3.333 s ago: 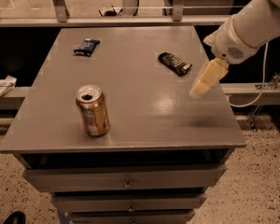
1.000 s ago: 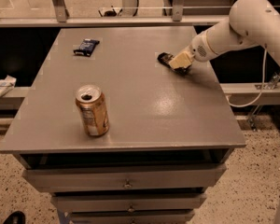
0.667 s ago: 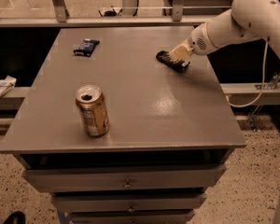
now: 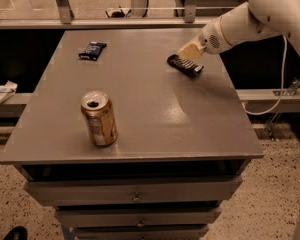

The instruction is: Move rxbar chocolate near rxbar blueberry

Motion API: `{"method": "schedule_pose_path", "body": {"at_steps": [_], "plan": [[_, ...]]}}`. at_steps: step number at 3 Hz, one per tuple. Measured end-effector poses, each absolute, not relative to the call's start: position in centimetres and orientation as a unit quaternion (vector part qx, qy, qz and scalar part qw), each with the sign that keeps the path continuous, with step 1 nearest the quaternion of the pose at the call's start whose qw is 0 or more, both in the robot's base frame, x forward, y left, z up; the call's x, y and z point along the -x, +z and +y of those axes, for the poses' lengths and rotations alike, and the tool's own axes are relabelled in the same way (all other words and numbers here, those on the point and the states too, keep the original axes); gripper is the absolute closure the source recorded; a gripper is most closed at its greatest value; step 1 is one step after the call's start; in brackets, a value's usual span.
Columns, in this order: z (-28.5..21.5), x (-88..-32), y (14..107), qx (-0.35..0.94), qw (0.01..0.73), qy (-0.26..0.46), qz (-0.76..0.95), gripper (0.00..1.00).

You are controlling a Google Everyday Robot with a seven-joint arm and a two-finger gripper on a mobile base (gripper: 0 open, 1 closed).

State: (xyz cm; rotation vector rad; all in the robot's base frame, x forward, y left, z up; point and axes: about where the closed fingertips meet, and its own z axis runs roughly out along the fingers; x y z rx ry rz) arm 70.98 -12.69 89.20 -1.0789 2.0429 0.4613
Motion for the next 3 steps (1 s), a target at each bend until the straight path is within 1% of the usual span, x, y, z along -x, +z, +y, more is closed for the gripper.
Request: {"method": "schedule_pose_path", "body": {"at_steps": [1,2,3], "plan": [[-12.45,-71.03,88.96,0.424,0.381,0.183,0.801,0.59],[-12.41,-71.15,88.85,0.421,0.385,0.184,0.8,0.27],[-13.34,-71.51,89.3,0.404,0.406,0.184,0.799,0.04]]}}
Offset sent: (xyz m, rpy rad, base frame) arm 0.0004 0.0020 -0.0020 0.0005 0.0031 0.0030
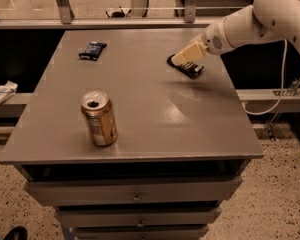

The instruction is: Move rxbar chocolate near rxbar blueberry

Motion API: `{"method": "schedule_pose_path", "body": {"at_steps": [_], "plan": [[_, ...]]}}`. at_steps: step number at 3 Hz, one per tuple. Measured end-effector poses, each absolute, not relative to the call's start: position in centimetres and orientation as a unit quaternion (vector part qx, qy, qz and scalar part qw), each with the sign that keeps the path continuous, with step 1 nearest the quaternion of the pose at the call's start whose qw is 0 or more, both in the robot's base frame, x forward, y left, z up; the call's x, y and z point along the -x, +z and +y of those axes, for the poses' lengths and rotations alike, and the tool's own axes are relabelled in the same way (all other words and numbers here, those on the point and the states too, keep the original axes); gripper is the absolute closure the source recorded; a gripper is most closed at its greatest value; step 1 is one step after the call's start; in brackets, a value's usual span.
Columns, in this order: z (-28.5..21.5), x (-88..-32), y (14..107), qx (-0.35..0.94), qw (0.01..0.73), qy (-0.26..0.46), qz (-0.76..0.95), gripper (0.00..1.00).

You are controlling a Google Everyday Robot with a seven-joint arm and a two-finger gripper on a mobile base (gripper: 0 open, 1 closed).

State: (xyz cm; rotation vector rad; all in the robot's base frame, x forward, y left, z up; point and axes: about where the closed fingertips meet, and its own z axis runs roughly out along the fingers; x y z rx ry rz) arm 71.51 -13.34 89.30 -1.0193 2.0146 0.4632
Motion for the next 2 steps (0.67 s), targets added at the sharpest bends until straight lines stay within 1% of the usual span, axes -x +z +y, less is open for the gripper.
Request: {"method": "schedule_pose_path", "body": {"at_steps": [1,2], "plan": [[-15.1,-72.9,88.2,0.368,0.427,0.19,0.804,0.0],[-15.9,-73.5,86.4,0.351,0.424,0.195,0.812,0.0]]}}
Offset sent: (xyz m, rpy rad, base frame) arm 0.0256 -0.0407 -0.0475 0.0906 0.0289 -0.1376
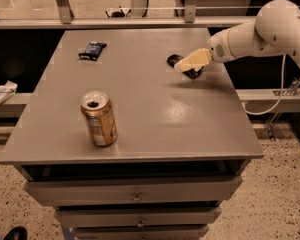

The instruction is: Move rxbar chocolate near rxbar blueberry

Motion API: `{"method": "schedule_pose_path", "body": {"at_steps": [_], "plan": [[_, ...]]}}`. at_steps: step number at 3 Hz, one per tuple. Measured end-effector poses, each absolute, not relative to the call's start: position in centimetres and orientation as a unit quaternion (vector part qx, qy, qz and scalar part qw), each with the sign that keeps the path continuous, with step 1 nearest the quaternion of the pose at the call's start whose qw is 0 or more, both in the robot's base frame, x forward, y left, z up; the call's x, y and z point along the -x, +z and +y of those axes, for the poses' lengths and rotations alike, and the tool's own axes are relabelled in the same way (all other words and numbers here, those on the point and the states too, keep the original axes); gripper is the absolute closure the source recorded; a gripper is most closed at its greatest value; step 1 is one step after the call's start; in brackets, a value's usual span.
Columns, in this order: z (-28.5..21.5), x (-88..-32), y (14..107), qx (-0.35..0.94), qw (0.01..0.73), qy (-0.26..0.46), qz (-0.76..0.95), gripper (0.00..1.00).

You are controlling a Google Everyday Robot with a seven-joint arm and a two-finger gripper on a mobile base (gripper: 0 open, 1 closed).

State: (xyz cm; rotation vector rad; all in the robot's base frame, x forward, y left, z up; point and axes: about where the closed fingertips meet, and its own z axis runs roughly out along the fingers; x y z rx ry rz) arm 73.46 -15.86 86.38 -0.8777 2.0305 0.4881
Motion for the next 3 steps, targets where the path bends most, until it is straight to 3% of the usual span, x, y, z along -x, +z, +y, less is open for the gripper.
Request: {"method": "schedule_pose_path", "body": {"at_steps": [1,2,3], "plan": [[-16.1,-73.5,84.9,0.348,0.418,0.19,0.817,0.16],[-16.3,-73.5,84.1,0.347,0.416,0.187,0.819,0.39],[-16.4,-73.3,83.7,0.345,0.417,0.186,0.82,0.7]]}}
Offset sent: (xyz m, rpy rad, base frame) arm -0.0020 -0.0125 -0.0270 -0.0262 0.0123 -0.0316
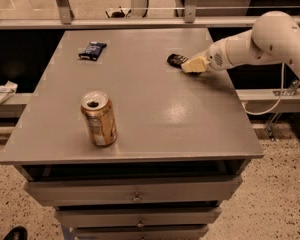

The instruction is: Move rxbar chocolate near rxbar blueberry

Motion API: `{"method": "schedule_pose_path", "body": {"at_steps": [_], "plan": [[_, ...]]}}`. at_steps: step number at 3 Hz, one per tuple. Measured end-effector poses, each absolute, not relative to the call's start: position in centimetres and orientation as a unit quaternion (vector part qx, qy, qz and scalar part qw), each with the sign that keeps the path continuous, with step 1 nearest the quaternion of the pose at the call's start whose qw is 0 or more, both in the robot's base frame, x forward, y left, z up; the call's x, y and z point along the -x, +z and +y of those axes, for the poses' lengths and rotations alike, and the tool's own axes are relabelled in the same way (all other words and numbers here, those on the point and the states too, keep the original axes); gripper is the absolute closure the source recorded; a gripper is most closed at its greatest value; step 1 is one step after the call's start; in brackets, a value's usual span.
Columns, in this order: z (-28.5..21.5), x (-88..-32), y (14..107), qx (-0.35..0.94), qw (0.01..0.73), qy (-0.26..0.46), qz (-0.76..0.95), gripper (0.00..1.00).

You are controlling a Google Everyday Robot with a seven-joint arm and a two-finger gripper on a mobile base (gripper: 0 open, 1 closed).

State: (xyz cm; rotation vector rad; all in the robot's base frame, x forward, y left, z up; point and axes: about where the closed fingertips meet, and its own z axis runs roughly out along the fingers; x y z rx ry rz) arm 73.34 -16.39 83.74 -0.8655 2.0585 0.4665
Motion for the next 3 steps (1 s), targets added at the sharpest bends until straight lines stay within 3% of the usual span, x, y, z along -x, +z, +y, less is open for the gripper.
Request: {"method": "schedule_pose_path", "body": {"at_steps": [1,2,3], "plan": [[-16.4,-73.3,83.7,0.345,0.418,0.185,0.82,0.93],[-16.1,-74.4,84.9,0.359,0.425,0.181,0.811,1.0],[-15.4,-77.2,87.7,0.387,0.442,0.17,0.791,1.0]]}}
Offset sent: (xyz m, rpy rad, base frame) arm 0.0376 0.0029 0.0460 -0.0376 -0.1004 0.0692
